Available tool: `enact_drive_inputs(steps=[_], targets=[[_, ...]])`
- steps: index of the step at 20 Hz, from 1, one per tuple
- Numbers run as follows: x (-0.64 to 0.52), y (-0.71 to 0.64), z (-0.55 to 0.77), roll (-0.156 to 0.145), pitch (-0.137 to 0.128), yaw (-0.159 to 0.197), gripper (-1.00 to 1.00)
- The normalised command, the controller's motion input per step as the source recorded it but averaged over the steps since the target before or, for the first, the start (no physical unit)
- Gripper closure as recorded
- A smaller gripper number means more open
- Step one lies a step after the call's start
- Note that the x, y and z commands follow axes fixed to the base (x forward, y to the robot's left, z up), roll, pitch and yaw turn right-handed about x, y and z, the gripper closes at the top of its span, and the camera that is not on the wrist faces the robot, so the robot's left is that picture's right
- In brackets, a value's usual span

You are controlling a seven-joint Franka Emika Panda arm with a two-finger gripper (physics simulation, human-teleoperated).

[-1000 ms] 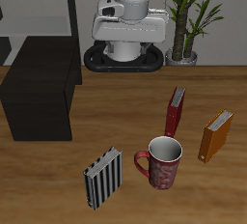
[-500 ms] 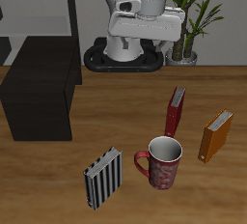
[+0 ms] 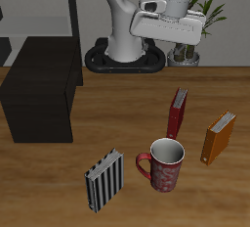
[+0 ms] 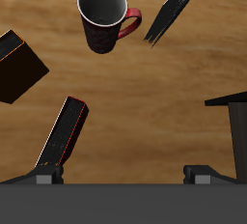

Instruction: Place the red book upright on top of the shelf

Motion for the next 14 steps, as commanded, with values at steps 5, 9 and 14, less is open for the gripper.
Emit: enact_drive_inputs(steps=[5, 9, 14], targets=[[0.00, 0.29, -0.26, 0.027, -0.027, 0.030, -1.00], [-0.02, 0.35, -0.28, 0.044, -0.048, 0.032, -1.00], [0.00, 0.20, -0.17, 0.046, -0.052, -0.015, -1.00]])
